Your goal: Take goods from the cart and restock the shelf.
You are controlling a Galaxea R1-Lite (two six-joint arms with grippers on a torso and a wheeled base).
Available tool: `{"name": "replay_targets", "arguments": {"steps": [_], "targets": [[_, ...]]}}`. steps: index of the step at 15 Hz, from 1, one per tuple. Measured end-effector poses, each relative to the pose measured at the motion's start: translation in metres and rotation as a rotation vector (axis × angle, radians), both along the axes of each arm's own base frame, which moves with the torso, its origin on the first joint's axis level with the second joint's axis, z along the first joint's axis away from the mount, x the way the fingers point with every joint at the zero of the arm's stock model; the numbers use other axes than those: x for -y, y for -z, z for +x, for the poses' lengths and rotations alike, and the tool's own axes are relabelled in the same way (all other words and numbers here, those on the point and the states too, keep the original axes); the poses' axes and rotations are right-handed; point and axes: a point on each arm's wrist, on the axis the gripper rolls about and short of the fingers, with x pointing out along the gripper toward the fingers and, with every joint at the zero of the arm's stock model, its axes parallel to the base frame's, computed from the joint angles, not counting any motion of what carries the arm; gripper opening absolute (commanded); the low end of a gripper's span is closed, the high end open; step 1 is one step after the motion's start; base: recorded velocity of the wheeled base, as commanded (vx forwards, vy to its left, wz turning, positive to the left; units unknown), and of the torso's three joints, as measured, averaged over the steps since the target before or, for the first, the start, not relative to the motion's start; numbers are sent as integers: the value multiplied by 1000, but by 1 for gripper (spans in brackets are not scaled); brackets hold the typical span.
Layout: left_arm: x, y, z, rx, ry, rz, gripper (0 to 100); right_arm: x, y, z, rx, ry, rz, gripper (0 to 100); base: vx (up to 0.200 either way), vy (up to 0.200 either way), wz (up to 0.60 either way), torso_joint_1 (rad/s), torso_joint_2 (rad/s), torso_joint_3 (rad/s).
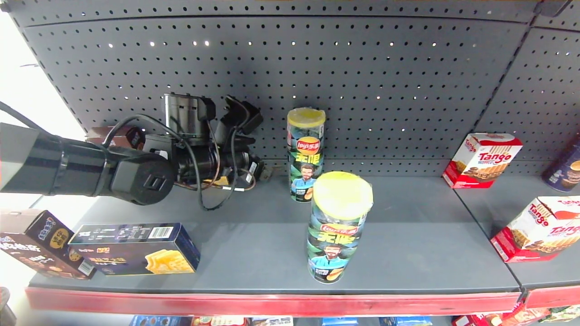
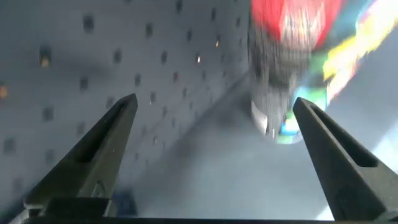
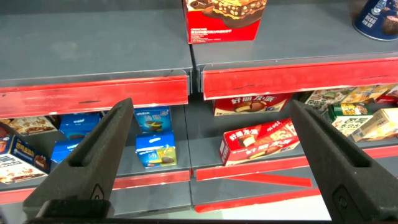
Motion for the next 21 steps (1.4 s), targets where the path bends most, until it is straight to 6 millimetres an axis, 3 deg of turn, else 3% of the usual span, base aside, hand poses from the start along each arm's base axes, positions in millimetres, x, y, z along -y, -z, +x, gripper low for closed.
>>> {"name": "replay_targets", "arguments": {"steps": [5,14,21], "targets": [[2,0,-7,73,-127,13,100,0,0,0,0,0,0,100,0,0,0,0,0,0],[24,32,7,65,-156,32,100,0,0,0,0,0,0,100,0,0,0,0,0,0],[35,28,12,83,-137,22,100,0,0,0,0,0,0,100,0,0,0,0,0,0]]}}
